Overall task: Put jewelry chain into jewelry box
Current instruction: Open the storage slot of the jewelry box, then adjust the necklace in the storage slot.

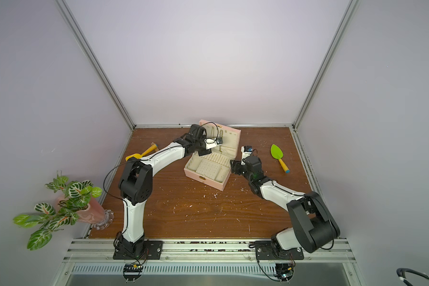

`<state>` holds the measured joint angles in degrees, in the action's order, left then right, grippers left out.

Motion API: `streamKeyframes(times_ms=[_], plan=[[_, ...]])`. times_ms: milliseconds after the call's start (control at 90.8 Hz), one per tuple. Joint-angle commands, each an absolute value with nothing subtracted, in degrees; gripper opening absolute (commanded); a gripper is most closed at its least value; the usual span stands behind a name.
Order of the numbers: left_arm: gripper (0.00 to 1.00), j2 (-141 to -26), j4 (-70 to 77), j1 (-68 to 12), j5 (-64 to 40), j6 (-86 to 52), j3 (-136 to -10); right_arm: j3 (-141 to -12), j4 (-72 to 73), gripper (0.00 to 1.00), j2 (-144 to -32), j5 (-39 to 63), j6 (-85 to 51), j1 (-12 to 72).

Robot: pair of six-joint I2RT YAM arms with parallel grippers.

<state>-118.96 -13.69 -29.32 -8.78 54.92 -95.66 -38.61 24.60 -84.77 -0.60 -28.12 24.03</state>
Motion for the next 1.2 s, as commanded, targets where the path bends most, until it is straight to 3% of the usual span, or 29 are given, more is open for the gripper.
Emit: streamKeyframes(times_ms=[0,187,672,892,1189], plan=[[0.01,-117.25,-14.82,-29.36,-9.45,54.39,-94.67,-42.82,22.69,0.63,-86.93,-3.78,-29.53,25.90],[0.01,-117.25,-14.24,-29.31,-9.63,54.34,-94.46,-44.32,21.88,0.59,-91.22,-4.51,-29.87,26.90],[0.01,-116.41,-15.82,-29.68,-11.12,52.88,-94.93,-50.40,12.04,0.21,-95.06,-4.53,-20.87,24.41],[0.01,-116.52,-17.35,-30.08,-12.18,48.58,-96.00,-51.47,10.65,0.12,-94.61,2.04,-14.20,21.29],[0.01,-114.95,-15.55,-31.60,-12.57,42.21,-93.28,-50.66,8.89,0.09,-91.19,6.52,-5.81,19.15]])
